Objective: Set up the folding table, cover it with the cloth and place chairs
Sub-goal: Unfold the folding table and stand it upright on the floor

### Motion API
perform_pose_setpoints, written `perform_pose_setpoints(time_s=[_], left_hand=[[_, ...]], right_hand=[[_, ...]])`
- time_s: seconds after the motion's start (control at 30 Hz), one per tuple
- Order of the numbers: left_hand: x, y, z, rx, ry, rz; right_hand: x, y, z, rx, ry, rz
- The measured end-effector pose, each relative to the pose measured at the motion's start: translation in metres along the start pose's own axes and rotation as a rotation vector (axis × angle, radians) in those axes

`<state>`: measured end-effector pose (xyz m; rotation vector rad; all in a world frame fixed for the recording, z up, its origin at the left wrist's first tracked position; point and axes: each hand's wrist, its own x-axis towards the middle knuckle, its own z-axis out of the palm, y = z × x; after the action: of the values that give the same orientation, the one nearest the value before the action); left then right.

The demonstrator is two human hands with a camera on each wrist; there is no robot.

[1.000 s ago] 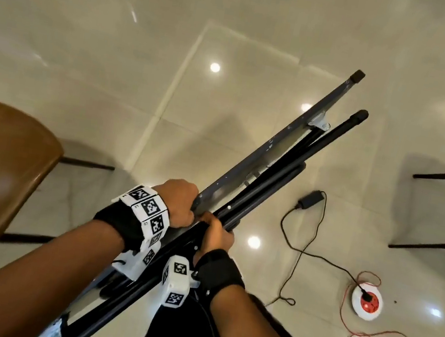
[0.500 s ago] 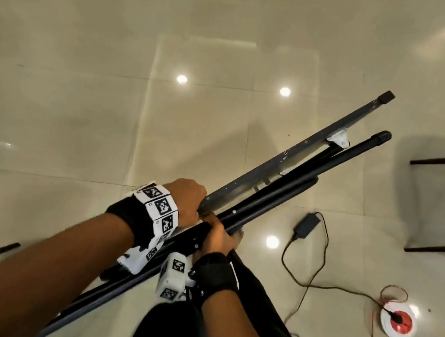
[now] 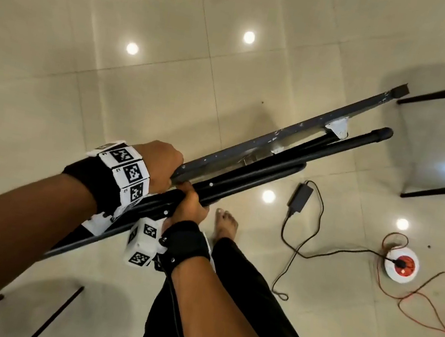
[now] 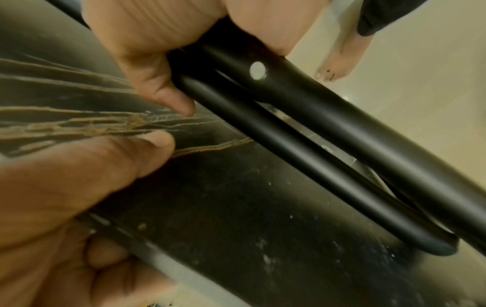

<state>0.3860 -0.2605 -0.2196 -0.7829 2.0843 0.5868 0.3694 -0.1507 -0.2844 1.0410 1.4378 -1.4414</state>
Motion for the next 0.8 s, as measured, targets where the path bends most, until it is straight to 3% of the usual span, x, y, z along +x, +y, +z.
perform_pose_setpoints(time_s=[0.23, 0.43, 0.5, 0.6, 0.67, 0.8], left_hand=[[0.019, -0.048, 0.002, 0.151, -0.036, 0.058], [0.022, -0.078, -0.012, 0.111, 0.030, 0.098], [0.023, -0.082, -0.018, 0.120, 0.051, 0.096], [0.020, -0.086, -0.021, 0.142, 0.111, 0.068], [0.015, -0.087, -0.018, 0.170, 0.187, 0.037], [0.010, -0.089, -0.005, 0.124, 0.360, -0.055]], right_hand=[[0.009, 0.047, 0.042, 0.174, 0.029, 0.047], [0.010, 0.066, 0.068, 0.115, 0.059, 0.052], [0.010, 0.048, 0.059, 0.050, 0.043, 0.019], [0.018, 0.030, 0.040, -0.058, -0.041, 0.036], [0.011, 0.037, 0.052, -0.013, -0.098, 0.044], [0.005, 0.044, 0.067, -0.184, -0.256, 0.076]])
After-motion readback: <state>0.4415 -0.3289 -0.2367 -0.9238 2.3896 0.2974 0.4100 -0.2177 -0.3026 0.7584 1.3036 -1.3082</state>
